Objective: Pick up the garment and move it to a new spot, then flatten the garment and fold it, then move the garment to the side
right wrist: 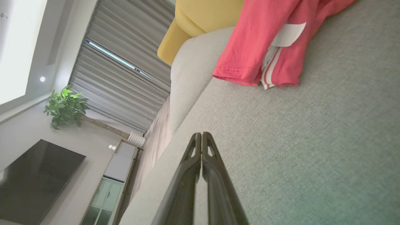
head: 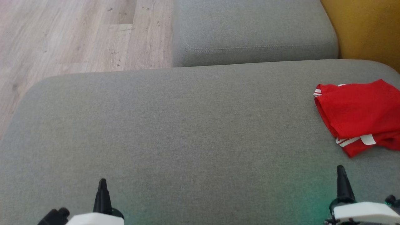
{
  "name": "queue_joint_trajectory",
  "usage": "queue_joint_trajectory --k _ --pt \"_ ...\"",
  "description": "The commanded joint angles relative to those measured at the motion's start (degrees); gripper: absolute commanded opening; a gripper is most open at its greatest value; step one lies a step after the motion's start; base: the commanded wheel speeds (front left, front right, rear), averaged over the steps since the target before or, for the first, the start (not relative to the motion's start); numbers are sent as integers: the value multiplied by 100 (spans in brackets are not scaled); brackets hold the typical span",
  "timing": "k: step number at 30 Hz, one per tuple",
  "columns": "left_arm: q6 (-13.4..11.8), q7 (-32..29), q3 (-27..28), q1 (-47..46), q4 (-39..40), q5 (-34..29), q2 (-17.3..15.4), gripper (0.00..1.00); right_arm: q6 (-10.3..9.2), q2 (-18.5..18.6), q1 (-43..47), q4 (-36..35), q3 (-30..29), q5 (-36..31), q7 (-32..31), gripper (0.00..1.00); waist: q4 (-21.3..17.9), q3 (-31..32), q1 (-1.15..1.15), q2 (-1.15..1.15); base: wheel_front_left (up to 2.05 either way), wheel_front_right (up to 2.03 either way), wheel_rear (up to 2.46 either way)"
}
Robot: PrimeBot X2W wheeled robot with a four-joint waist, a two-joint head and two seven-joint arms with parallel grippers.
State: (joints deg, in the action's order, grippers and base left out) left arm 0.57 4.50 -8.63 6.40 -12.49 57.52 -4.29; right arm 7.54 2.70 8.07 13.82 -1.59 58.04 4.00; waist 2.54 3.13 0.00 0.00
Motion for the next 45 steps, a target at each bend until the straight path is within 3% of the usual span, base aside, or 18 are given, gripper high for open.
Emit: queue_joint_trajectory --k 1,45 --pt "51 -42 227 -372 158 178 -59 0 -3 137 -388 -155 31 188 -48 0 -8 -10 0 0 0 0 0" --pt "585 -756 1092 -1094 -93 3090 -42 0 -5 146 -1238 -17 -257 2999 -763 0 -213 -278 0 0 0 0 0"
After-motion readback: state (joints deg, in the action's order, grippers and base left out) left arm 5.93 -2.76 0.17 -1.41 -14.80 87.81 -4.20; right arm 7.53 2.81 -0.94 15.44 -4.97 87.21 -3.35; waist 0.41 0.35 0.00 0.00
